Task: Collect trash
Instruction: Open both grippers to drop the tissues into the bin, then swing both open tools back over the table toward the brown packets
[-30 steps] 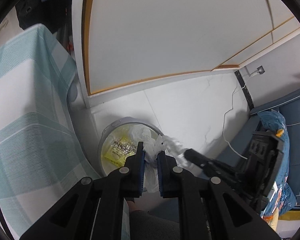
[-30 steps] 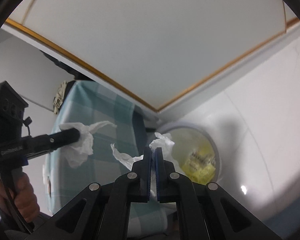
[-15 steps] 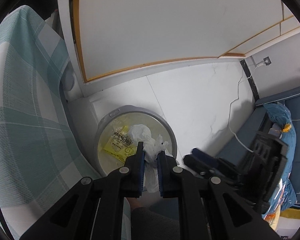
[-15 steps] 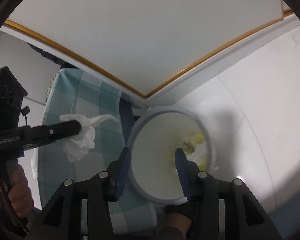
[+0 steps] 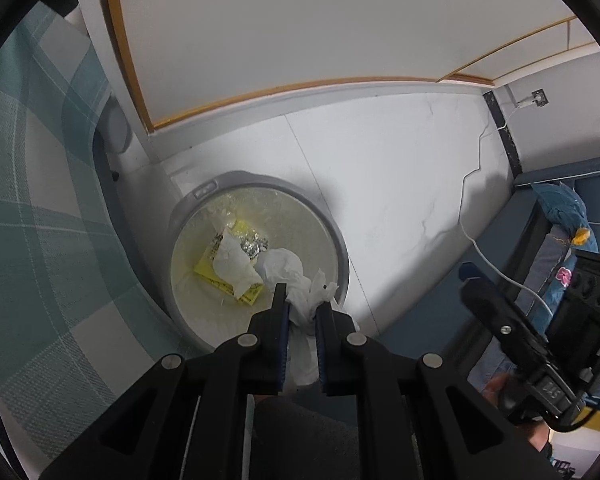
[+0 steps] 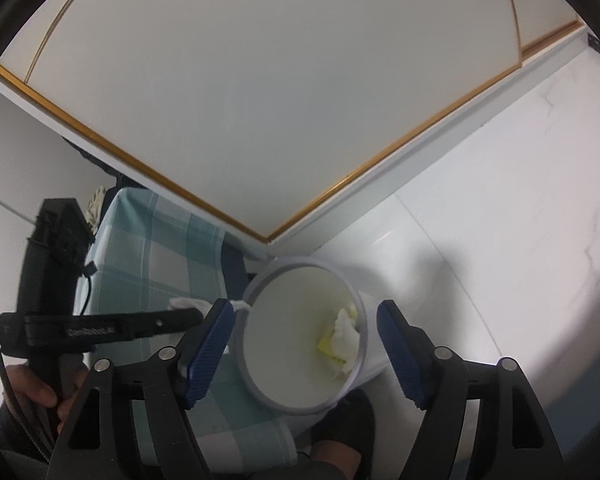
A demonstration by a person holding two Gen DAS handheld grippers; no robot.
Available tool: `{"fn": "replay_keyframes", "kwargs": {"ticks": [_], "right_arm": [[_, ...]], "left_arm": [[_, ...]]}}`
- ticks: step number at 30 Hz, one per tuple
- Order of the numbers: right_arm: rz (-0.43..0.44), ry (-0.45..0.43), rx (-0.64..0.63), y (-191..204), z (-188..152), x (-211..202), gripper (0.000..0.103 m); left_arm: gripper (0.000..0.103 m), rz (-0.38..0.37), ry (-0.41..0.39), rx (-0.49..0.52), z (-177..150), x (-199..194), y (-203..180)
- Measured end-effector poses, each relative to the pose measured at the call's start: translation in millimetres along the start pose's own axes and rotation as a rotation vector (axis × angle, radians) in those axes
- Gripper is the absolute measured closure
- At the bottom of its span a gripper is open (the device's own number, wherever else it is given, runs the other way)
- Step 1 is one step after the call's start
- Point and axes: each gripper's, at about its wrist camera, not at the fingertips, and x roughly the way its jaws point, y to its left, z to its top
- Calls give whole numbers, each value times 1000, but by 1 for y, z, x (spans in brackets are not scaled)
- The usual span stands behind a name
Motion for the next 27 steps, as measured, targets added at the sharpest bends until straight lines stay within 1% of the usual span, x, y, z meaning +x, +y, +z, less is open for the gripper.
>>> {"fn": "replay_keyframes", "kwargs": {"ticks": [4, 5, 6, 7, 8, 9, 11, 13, 15, 17, 20, 24, 27], "right_arm": [[3, -14, 12, -1, -1, -4, 25], [2, -13, 13, -2, -1, -5, 25], [0, -12, 14, -2, -2, -6, 25], [-1, -12, 13, -1, -3, -6, 25], [-2, -12, 10, -1, -3, -7, 24], [-3, -12, 8, 0, -4, -8, 23], [-4, -16, 6, 0, -4, -11, 22], [-3, -20, 6, 2, -4, -13, 22], [-1, -26, 5, 2, -4, -15, 22], [-1, -33, 2, 4, -5, -19, 21], [-6, -40, -2, 7, -6, -24, 21], [-11, -52, -7, 12, -7, -34, 13], [-9, -61, -21, 19, -7, -43, 12]], "left_arm": [[92, -5, 22, -6, 0, 3, -3], [86, -3, 27, -4, 0, 4, -4], [76, 8, 35, -3, 0, 5, -4], [71, 10, 37, -4, -1, 5, -6], [62, 9, 36, -5, -2, 5, -7], [57, 12, 32, -7, -3, 4, -7], [56, 20, 22, -1, -5, 2, -9], [50, 28, 19, 7, -7, 0, -11], [41, 25, 5, 11, -8, -4, -13], [40, 27, -17, 24, -10, -9, -15], [40, 51, -62, 41, -13, -19, -18], [40, 70, -152, 40, -23, -41, -18], [40, 93, -223, 40, -31, -61, -16]]}}
